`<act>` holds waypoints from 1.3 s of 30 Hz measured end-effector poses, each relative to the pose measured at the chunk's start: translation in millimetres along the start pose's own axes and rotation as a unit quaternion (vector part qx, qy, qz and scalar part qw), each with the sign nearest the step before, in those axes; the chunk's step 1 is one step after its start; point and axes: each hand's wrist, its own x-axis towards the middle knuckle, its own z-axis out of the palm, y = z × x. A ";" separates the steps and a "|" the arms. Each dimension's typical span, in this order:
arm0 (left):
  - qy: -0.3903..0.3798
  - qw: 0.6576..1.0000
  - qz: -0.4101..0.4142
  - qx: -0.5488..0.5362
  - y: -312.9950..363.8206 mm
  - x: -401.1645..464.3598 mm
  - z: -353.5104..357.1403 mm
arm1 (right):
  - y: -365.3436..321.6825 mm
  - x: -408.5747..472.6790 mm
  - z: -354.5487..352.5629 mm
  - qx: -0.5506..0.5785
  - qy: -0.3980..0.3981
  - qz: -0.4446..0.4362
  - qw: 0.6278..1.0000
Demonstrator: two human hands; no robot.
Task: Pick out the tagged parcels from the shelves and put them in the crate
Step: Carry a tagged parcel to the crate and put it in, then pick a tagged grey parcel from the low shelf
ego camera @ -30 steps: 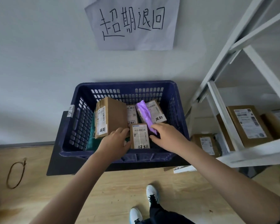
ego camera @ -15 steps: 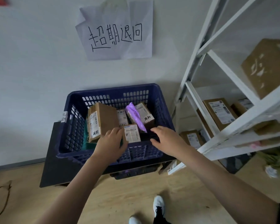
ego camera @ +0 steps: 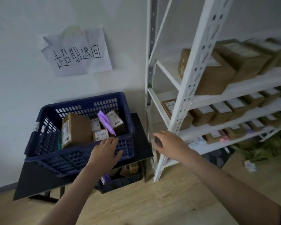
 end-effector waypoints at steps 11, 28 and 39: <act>-0.041 0.999 0.023 -0.028 201.2 -20.1 56.0 | 145.4 -126.8 -32.0 0.008 -0.004 0.034 0.999; -0.098 0.994 0.030 0.038 285.4 61.8 183.1 | 291.4 -75.6 36.1 -0.022 -0.035 0.020 0.999; -0.047 0.997 -0.044 -0.036 327.5 176.0 420.9 | 438.6 39.6 264.6 -0.069 -0.037 -0.039 0.996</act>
